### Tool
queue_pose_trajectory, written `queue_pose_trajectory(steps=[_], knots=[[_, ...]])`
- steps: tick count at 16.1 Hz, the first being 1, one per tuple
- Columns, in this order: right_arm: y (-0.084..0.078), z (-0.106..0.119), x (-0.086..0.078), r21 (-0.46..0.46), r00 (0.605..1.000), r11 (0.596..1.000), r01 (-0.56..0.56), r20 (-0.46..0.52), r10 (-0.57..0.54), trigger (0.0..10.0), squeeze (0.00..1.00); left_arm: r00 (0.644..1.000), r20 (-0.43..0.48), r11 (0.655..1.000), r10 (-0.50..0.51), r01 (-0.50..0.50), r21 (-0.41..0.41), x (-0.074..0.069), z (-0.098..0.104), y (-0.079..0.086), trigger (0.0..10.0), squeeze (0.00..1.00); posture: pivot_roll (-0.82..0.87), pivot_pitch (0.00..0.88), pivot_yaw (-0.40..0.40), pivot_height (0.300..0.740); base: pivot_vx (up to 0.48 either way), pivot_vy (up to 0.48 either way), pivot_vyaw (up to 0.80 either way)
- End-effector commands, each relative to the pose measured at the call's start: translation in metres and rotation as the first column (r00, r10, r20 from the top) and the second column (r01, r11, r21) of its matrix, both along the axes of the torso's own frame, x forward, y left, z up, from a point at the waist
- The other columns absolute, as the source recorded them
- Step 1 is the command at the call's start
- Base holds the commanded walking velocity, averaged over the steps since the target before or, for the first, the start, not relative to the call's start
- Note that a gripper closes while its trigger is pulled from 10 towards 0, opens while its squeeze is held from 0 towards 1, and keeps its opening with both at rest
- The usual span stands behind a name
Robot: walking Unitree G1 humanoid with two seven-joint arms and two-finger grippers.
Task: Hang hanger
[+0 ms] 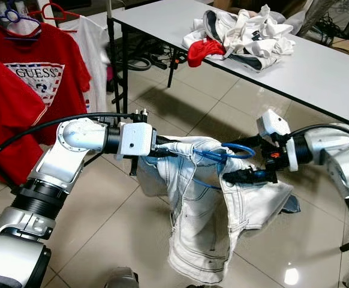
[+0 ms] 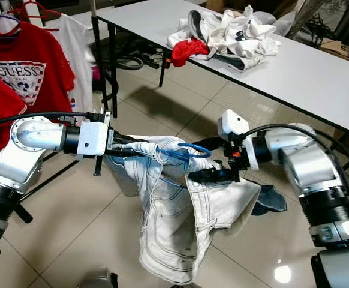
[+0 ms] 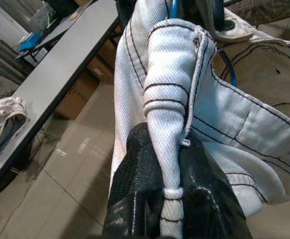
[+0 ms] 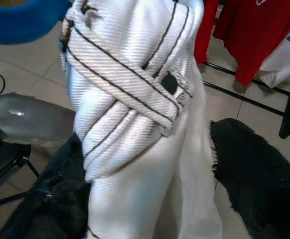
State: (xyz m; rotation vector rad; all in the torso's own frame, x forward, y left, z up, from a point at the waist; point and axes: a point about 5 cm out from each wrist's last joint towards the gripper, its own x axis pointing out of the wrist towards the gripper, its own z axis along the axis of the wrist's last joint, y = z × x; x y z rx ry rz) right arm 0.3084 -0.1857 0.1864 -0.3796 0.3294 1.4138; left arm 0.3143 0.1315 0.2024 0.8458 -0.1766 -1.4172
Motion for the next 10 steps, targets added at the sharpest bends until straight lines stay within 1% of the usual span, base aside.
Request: queue_pose_trajectory(steps=[1,4,7,10], knots=[[0.002,0.003,0.003,-0.008,1.000,1.000,0.006,0.026,-0.006,0.0,0.00,0.993,0.081,0.992,-0.083,0.090,-0.090,-0.005,0.023,-0.018,0.0,0.00,0.08,0.000,-0.113,0.740,0.000,0.000,0.00],[0.003,0.004,0.007,0.000,0.999,1.000,0.024,0.045,-0.024,0.0,0.00,0.993,0.065,0.991,-0.096,0.102,-0.092,-0.009,0.022,-0.019,0.0,0.00,0.07,0.000,-0.115,0.740,0.000,0.000,0.00],[0.003,0.002,0.007,-0.004,0.999,1.000,0.023,0.042,-0.023,0.0,0.00,0.993,0.051,0.983,-0.109,0.115,-0.140,-0.013,0.028,-0.024,0.0,0.00,0.08,0.000,-0.118,0.740,0.000,0.000,0.00],[0.003,0.003,0.008,0.001,0.999,1.000,0.022,0.042,-0.022,0.0,0.00,0.992,0.030,0.981,-0.126,0.129,-0.145,-0.016,0.030,-0.026,0.0,0.00,0.08,0.000,-0.119,0.740,0.000,0.000,0.00]])
